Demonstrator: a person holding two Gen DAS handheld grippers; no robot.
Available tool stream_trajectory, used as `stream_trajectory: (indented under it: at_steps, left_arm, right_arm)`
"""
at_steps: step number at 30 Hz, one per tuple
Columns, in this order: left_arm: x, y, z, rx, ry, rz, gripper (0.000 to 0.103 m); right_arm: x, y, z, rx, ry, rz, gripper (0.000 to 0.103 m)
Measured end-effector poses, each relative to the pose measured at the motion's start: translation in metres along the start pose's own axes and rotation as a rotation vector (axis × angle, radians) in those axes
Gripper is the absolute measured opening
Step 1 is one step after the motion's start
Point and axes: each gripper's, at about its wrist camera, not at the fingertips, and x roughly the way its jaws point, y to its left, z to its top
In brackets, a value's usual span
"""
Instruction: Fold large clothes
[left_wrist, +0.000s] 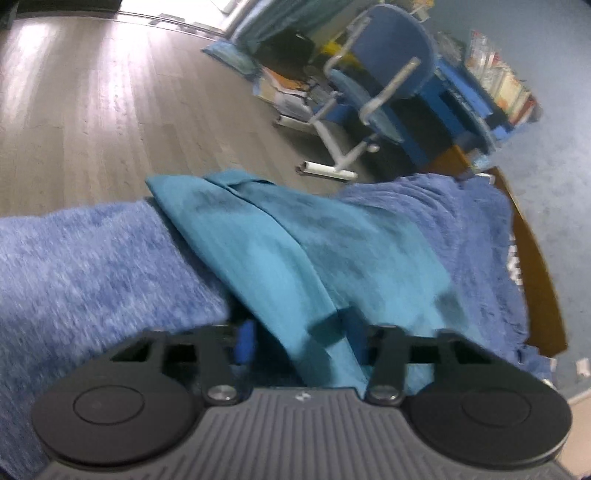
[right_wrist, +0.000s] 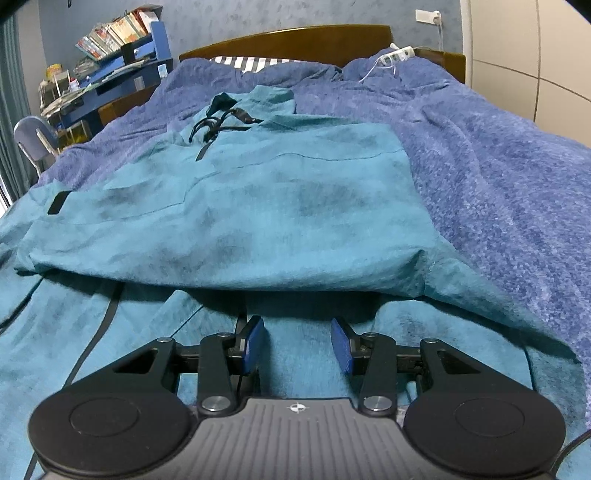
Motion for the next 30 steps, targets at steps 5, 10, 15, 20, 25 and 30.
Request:
stream_trajectory:
  at_steps: [5, 10, 15, 20, 25, 30]
  left_arm:
    - [-0.018, -0.012, 0.009, 0.005, -0.079, -0.044, 0.0]
    - [-0.064, -0.051, 0.004, 0.125, -0.18, -0.185, 0.0]
    - [-0.112, -0.118, -0.016, 0.317, -0.226, -0.325, 0.0]
    - [-0.149, -0.187, -0.058, 0.455, -0.236, -0.446, 0.0]
    - [-0.169, -0.245, -0.118, 0.58, -0.207, -0.522, 0.0]
    - [-0.176, -0.287, -0.182, 0.68, -0.151, -0.567, 0.0]
  right_arm:
    - [-0.001, -0.002, 0.0, 0.0, 0.0, 0.002, 0.044]
    - [-0.003, -0.004, 0.001, 0.01, -0.004, 0.01, 0.044]
    - [-0.007, -0.006, 0.002, 0.032, -0.017, 0.018, 0.043]
    - [-0.012, -0.01, 0.004, 0.067, -0.036, 0.024, 0.043]
    - [-0.019, -0.015, 0.006, 0.11, -0.062, 0.038, 0.043]
    - [-0.026, -0.018, 0.007, 0.148, -0.087, 0.051, 0.044]
